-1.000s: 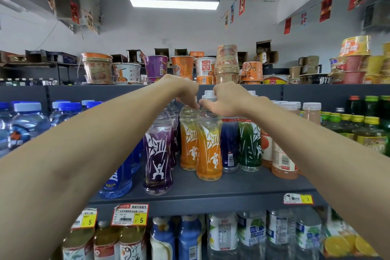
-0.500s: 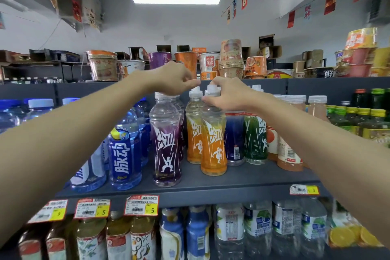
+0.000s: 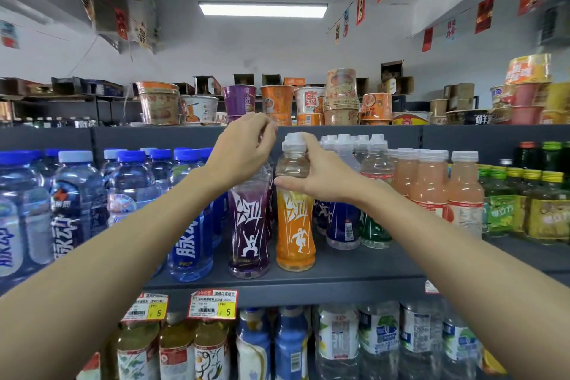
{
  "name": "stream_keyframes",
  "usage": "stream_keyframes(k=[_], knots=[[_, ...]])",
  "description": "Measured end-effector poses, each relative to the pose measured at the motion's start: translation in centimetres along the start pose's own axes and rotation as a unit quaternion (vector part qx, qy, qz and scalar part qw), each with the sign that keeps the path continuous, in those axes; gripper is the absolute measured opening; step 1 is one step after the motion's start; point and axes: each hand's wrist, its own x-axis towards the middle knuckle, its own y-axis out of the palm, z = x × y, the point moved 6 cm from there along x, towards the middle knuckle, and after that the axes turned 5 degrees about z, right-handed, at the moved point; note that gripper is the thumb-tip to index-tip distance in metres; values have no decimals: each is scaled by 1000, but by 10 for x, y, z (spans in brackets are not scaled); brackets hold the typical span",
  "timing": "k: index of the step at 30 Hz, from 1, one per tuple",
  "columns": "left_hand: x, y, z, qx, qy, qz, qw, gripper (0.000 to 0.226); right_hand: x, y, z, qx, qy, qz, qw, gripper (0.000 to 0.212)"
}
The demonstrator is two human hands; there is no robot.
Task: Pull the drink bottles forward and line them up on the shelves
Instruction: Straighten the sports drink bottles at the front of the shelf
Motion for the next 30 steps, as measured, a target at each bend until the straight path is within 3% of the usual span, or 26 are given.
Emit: stream_keyframes(k=[5,30], knots=[[-27,2,1,-39,3,-36,999,13,-8,-1,0,15,-21,-15,1000,112],[-43,4,-8,-4,-9,-7,1000,28,-21,9,-11,32,-75,-38,996,121]])
